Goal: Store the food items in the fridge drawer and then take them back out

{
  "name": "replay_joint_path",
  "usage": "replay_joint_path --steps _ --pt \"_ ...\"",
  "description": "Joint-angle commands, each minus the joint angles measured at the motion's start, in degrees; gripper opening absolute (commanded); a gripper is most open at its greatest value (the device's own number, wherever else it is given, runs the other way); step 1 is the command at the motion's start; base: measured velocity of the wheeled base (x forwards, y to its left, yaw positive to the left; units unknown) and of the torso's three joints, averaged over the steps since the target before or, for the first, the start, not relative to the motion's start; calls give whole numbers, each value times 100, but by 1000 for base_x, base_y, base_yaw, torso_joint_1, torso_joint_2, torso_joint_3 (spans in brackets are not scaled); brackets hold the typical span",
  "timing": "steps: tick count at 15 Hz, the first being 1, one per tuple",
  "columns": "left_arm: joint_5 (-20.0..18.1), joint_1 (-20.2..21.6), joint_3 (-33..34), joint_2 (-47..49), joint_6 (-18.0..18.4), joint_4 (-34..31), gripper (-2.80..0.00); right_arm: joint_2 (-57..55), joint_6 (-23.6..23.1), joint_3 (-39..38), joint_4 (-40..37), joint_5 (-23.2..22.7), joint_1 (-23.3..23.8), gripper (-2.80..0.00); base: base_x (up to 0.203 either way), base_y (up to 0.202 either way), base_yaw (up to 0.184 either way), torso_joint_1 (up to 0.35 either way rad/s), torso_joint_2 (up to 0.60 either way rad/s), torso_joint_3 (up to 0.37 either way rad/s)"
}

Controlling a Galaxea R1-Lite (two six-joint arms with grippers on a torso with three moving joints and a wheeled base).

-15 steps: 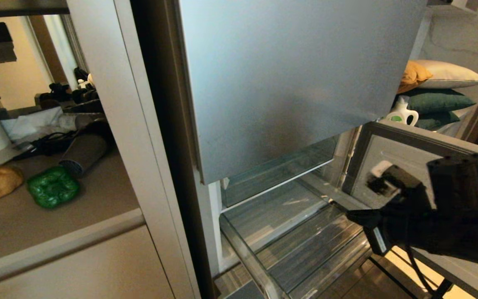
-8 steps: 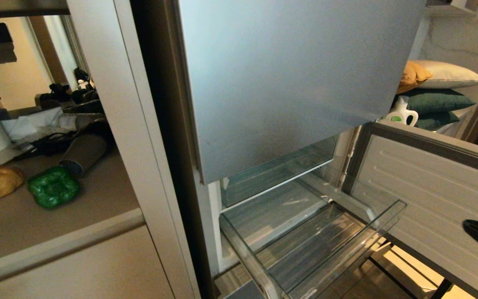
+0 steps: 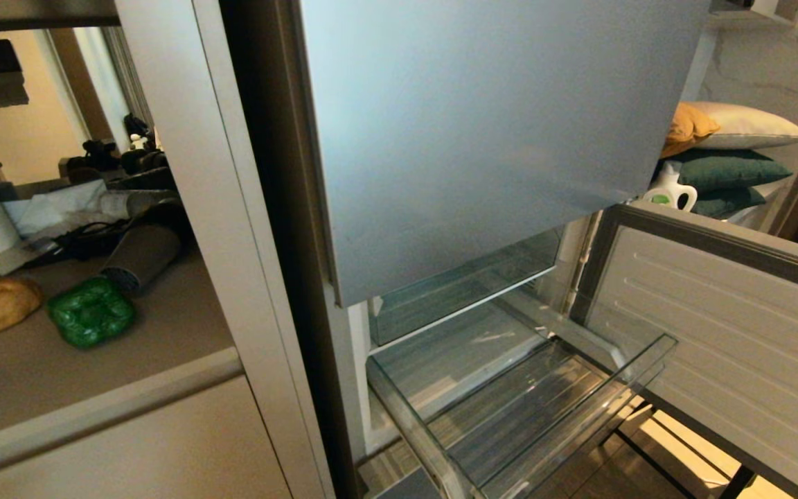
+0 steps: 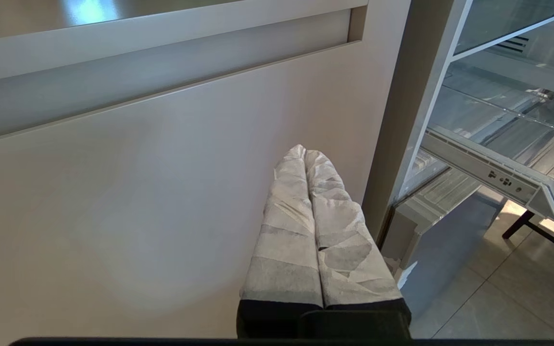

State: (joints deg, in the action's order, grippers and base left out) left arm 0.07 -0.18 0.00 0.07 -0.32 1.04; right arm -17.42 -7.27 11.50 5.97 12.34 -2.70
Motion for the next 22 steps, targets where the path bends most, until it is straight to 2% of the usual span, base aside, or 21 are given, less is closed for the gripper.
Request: replay_joint_path --steps 1,2,4,6,19,22 --pt "1 1 35 1 -3 2 -280 751 -28 -478 -139 -375 247 -280 0 0 0 0 0 0" --pt "1 1 35 1 -3 2 -280 1080 -72 -824 -232 -579 264 -280 0 0 0 0 0 0" --pt "1 1 35 1 -3 2 -280 1718 -19 -1019 -301 -1049 277 -280 0 0 0 0 0 0" --pt "1 1 35 1 -3 2 -280 1737 274 -1136 -687 -1374 287 -280 0 0 0 0 0 0" --pt "1 1 35 1 -3 2 -280 1733 288 -1141 -676 -1418 287 -280 0 0 0 0 0 0" --pt "1 1 35 1 -3 2 -280 1733 340 -1141 -676 -1384 287 -280 -151 0 2 11 1 3"
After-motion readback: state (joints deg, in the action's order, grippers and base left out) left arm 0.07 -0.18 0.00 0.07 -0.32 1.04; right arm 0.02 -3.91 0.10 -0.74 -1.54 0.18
